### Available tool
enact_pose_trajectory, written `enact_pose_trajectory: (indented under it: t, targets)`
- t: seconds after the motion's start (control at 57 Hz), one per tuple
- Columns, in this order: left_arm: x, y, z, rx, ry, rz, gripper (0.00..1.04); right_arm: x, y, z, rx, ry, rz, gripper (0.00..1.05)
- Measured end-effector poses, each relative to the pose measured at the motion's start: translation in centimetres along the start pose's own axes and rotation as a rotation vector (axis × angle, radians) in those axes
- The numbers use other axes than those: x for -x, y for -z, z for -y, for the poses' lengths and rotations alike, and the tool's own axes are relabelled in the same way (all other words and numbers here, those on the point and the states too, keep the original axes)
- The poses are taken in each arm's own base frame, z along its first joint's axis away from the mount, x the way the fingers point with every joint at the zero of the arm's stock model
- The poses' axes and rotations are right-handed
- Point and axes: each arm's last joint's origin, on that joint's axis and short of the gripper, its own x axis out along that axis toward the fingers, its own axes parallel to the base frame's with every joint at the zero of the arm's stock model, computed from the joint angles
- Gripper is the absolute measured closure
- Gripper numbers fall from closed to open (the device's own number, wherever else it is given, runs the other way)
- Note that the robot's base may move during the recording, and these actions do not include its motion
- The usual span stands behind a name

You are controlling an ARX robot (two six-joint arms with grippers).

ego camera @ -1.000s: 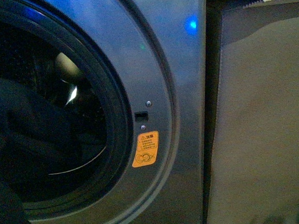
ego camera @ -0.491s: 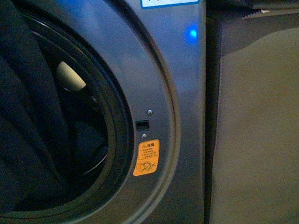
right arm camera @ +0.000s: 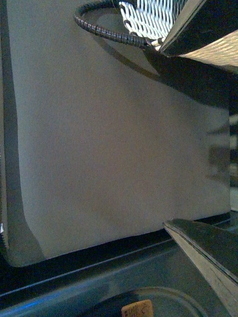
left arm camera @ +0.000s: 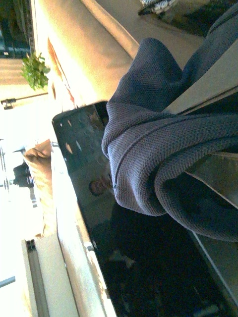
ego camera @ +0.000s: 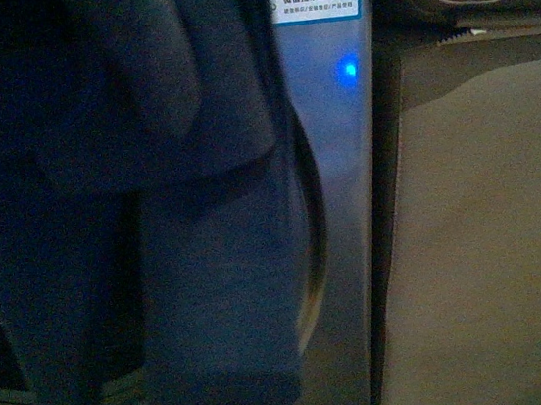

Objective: Collect clothes from washing machine

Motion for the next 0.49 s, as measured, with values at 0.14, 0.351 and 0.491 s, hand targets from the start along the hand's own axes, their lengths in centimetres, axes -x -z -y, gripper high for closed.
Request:
enact_pose_trajectory:
  t: [0.14, 0.351, 0.491]
  targets:
    - [-2.4, -3.1, 2.1, 0.02, 0.085, 0.038, 0.93, 0.0, 0.0, 0.0, 0.0, 0.0, 0.0, 0.07]
    - [-5.5, -7.0, 4.6, 0.031, 0.155, 0.089, 0.93, 0.0, 0.0, 0.0, 0.0, 0.0, 0.0, 0.07]
    - [-7.1, -9.9, 6.3, 0.047, 0.192, 0.137, 0.93, 0.0, 0.0, 0.0, 0.0, 0.0, 0.0, 0.07]
